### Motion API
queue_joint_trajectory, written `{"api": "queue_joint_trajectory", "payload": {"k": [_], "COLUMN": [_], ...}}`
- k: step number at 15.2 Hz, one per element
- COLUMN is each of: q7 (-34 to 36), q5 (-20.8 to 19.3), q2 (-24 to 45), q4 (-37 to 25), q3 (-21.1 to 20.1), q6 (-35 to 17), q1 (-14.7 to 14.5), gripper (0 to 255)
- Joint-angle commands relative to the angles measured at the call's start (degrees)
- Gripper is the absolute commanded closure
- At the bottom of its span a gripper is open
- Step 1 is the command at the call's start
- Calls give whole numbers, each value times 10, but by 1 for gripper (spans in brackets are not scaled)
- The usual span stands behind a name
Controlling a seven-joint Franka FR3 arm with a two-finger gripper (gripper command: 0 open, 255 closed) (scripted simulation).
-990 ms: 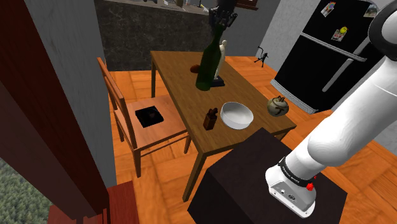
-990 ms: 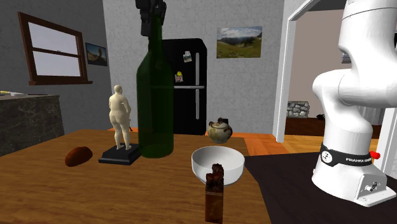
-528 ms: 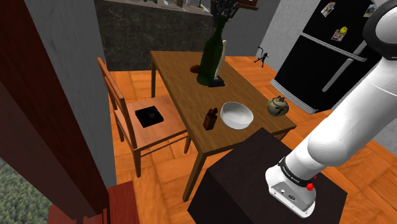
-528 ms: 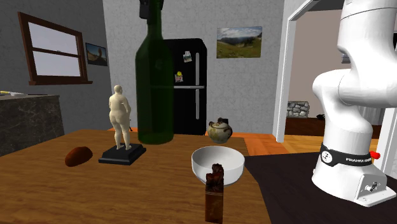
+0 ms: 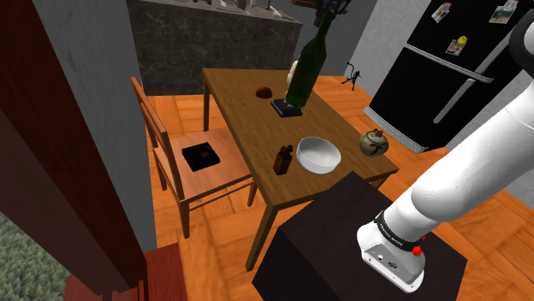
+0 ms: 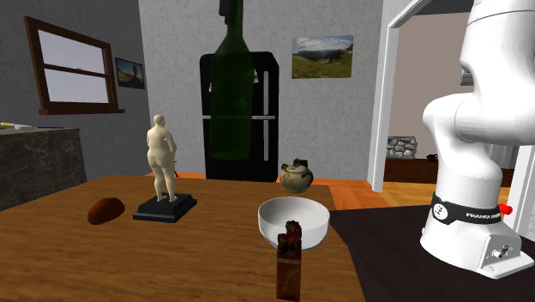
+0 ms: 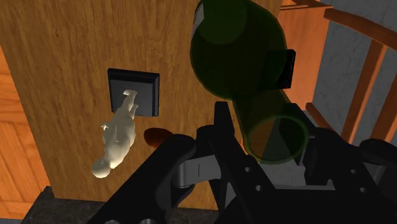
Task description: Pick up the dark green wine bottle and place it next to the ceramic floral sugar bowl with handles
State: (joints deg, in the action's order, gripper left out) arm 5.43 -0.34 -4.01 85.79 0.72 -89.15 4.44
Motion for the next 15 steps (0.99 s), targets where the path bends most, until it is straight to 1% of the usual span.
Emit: {"api": "queue_joint_trajectory", "payload": {"k": [1, 8, 12, 15], "q7": [-23, -108, -160, -202], "q5": [2, 7, 11, 18], "q2": [-10, -26, -19, -4], "q4": [-8, -53, -101, -148], "q3": [12, 61, 92, 118], "q6": [17, 80, 121, 155], "q1": [10, 48, 70, 89], "gripper": [255, 255, 255, 255]}}
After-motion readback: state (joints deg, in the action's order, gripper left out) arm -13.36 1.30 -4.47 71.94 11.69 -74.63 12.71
